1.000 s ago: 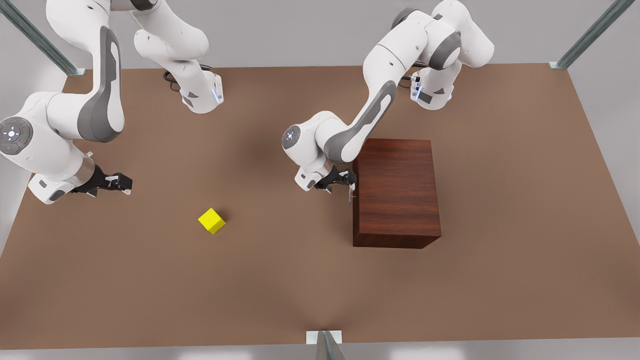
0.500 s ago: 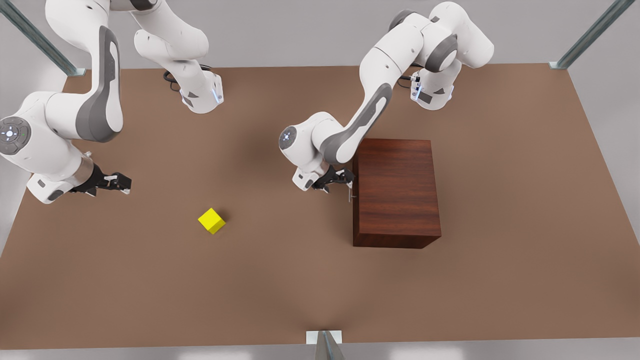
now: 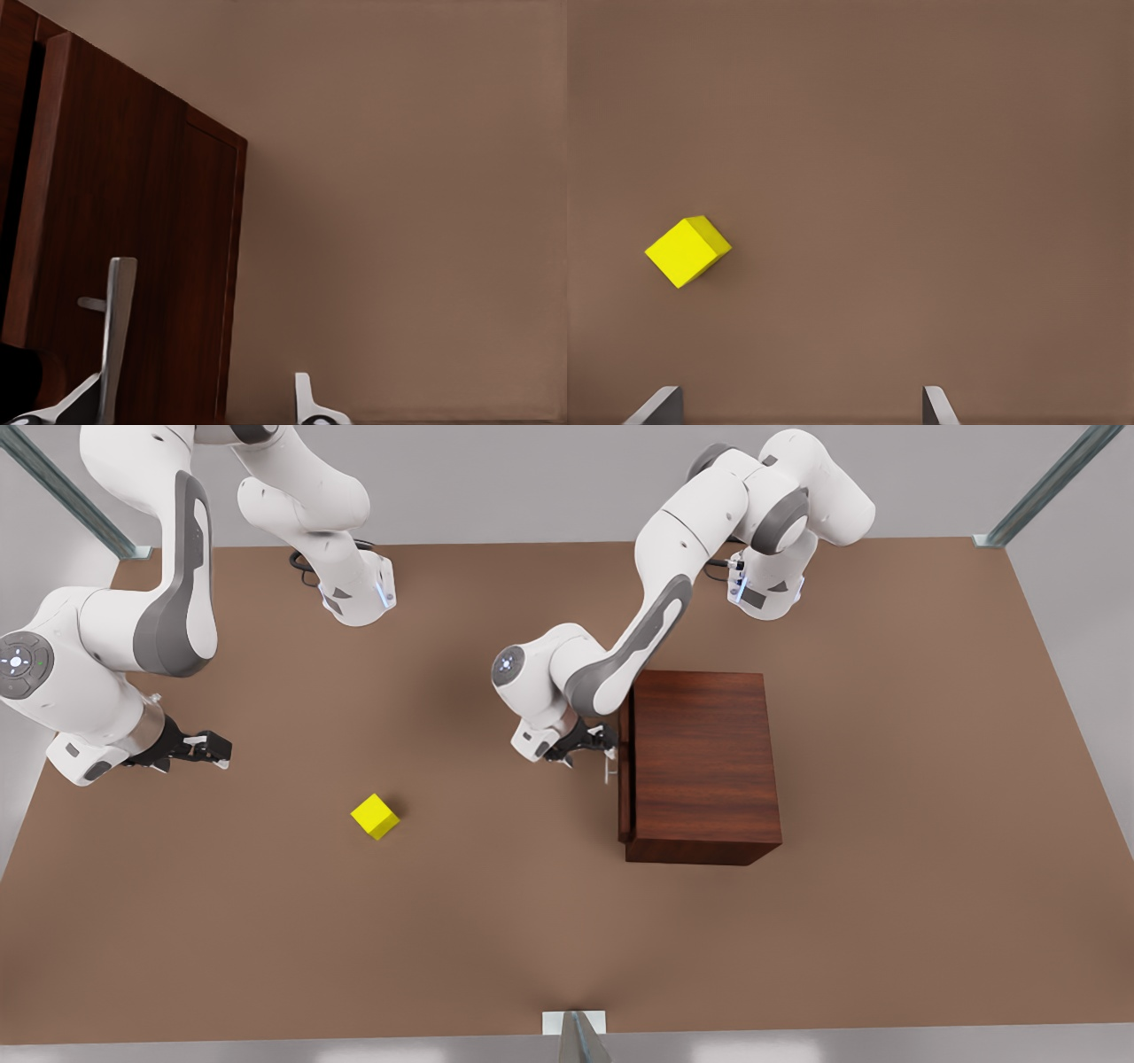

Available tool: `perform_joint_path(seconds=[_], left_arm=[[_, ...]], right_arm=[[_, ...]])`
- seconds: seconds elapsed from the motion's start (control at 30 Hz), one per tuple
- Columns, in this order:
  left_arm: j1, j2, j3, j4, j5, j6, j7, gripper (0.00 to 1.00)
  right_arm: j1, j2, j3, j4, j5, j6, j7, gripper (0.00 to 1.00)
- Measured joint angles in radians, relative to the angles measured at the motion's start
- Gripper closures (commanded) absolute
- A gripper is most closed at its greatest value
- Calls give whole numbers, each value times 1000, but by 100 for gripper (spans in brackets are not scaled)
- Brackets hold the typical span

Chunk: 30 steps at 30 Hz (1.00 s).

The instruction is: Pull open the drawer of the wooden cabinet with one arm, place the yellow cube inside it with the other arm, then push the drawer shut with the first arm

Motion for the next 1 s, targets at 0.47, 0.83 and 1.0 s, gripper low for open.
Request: perform_joint_path(seconds=[0.47,0.83,1.0], left_arm=[[-18,10,-10,28,-6,13,-42,0],[-30,10,-7,40,-4,20,-62,0],[-37,16,-20,51,-9,19,-69,0]], right_arm=[[-1,0,-1,0,0,-4,0,0],[-2,0,-14,17,1,-7,-1,0],[-19,0,-14,17,0,-9,-1,0]])
